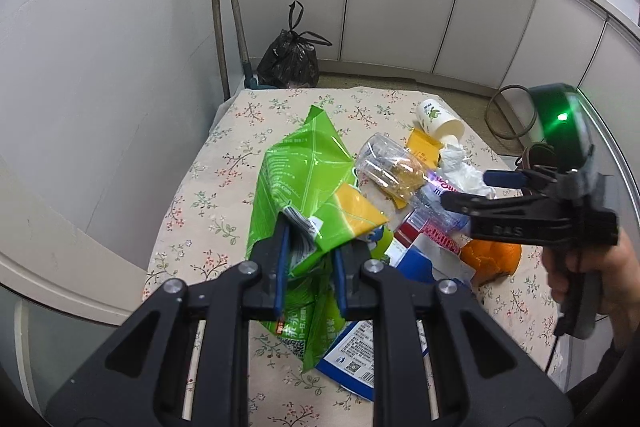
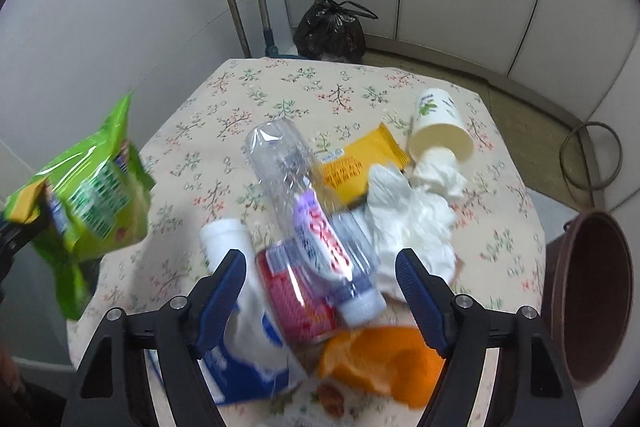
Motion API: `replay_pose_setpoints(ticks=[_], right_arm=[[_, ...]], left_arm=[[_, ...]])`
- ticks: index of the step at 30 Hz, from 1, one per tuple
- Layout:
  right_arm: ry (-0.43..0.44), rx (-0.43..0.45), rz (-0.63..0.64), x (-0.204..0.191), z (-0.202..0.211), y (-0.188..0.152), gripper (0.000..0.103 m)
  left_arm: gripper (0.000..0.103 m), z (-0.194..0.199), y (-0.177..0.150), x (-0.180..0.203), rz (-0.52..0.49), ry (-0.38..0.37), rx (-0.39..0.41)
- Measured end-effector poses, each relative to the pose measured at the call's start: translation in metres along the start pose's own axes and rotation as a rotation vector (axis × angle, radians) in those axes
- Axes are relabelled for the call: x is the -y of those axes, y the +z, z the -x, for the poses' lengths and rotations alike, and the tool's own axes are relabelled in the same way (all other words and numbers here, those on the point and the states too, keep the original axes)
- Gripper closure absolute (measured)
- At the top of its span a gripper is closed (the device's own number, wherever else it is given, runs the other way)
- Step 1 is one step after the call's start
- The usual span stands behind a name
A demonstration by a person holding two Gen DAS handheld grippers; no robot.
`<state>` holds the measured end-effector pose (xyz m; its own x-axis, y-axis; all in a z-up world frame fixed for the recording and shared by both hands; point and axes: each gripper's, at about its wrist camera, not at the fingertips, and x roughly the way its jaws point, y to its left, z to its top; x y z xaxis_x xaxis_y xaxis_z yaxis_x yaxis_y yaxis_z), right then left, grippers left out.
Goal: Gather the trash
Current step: 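Grasp the clear water bottle with the right tool while the left tool holds the green bag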
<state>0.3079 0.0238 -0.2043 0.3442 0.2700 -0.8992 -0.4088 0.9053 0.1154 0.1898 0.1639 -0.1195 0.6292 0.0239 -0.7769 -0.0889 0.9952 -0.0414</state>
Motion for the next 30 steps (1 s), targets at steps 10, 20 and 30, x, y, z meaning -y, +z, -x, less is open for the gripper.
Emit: replay_pose_setpoints(ticks=[10, 20, 30], right_arm=[[-0.025, -0.065, -0.02, 0.002, -0.058, 0.006, 0.034], [0.044, -0.01, -0.029, 0.005, -0.028, 0.008, 0.056], [0.062, 0.057, -0.118, 0.036, 0.034, -0.003, 0.057]], left_arm=[[0.082, -0.011, 0.001, -0.004, 0.01, 0.0, -0.027], [0.082, 0.001, 0.001, 0.0, 0.007, -0.002, 0.005], [0.082, 0.023, 0.004, 0.019, -0.007, -0.042, 0.07]])
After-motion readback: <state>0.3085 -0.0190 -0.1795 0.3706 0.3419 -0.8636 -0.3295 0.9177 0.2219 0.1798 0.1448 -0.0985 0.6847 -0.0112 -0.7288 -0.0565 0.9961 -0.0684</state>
